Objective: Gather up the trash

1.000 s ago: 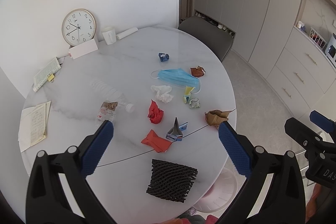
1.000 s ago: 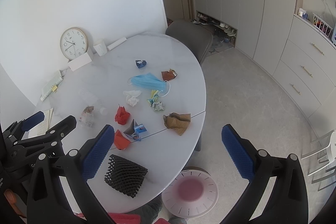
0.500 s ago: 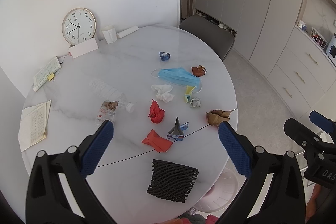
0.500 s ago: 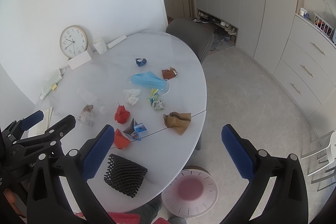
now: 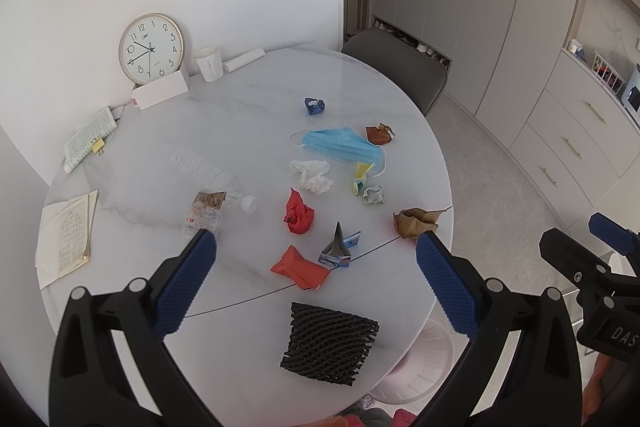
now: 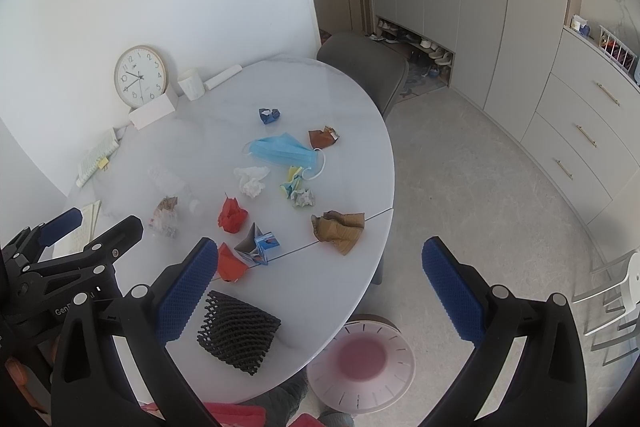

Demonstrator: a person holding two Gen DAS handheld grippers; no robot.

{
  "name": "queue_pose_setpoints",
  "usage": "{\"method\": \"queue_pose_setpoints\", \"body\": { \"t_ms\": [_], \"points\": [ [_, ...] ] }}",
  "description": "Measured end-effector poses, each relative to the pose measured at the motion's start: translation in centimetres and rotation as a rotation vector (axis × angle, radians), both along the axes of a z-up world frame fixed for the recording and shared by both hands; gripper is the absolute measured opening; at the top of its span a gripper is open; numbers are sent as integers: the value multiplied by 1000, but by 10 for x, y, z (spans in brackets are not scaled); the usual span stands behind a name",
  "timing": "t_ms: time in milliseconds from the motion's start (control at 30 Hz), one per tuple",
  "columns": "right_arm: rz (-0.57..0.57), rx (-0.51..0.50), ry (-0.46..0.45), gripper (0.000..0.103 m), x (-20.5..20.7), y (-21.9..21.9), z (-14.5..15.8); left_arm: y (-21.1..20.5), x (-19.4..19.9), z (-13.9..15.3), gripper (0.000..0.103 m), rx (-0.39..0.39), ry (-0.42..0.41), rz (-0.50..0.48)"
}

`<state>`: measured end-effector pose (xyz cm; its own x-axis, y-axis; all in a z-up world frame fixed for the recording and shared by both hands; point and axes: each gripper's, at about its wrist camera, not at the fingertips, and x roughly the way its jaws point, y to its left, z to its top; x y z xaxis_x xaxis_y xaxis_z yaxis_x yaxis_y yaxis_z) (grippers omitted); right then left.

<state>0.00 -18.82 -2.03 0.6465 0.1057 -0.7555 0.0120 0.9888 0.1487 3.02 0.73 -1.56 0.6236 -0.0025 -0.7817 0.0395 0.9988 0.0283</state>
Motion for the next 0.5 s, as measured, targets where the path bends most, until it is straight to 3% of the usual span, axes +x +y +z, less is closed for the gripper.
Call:
{"method": "queue_pose_setpoints", "body": {
  "t_ms": [500],
  "points": [
    [6, -2, 12, 101, -1, 1, -2, 6, 1, -3, 96, -1, 9, 8]
  ]
}}
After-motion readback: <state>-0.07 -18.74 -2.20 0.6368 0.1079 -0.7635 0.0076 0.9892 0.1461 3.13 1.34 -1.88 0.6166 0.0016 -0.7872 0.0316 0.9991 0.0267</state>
